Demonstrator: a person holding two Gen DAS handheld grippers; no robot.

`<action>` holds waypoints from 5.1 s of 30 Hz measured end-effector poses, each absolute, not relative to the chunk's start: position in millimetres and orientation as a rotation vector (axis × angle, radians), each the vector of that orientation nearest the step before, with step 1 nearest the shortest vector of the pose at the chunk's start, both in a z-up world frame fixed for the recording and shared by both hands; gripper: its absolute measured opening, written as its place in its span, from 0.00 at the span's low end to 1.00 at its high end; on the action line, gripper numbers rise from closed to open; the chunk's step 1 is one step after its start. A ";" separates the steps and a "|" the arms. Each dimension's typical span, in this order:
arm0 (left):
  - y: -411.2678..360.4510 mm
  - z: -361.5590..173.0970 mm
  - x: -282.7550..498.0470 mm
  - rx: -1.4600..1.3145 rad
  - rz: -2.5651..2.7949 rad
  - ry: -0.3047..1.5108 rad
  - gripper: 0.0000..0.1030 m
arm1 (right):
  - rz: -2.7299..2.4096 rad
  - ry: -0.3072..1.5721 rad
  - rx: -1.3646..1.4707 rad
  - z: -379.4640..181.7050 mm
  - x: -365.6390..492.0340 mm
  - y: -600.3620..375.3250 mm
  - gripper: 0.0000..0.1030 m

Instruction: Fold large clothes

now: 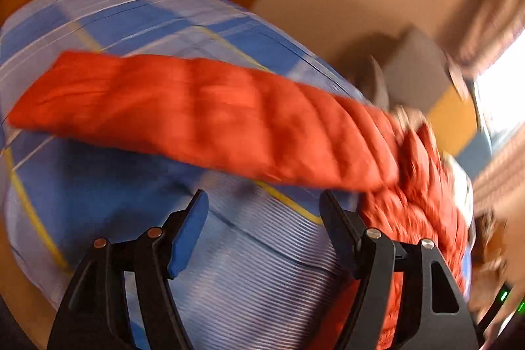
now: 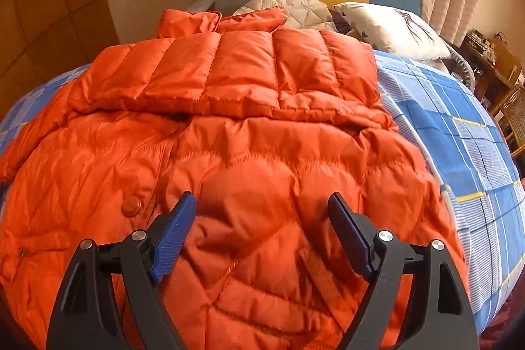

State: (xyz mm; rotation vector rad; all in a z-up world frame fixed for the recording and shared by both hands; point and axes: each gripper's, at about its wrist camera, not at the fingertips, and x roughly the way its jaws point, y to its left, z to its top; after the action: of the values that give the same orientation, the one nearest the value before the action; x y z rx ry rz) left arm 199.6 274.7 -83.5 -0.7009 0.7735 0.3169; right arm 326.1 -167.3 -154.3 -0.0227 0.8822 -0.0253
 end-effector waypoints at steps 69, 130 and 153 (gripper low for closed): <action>85.7 -62.1 256.8 -0.172 -0.164 0.792 0.84 | 0.288 0.755 0.155 -79.0 358.8 -116.6 0.07; 72.7 -112.6 451.9 -0.175 -0.075 0.893 0.86 | -0.148 0.877 -0.016 -178.8 483.4 -202.4 0.65; 164.5 -103.4 202.5 -0.339 -0.193 1.007 0.63 | 0.069 1.057 0.137 -148.0 241.0 -310.0 0.73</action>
State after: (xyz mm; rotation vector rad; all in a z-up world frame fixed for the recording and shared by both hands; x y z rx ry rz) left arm 202.5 164.5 -103.4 -0.3394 1.0070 -0.1929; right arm 241.0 -310.0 -148.0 0.1371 1.0566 0.0688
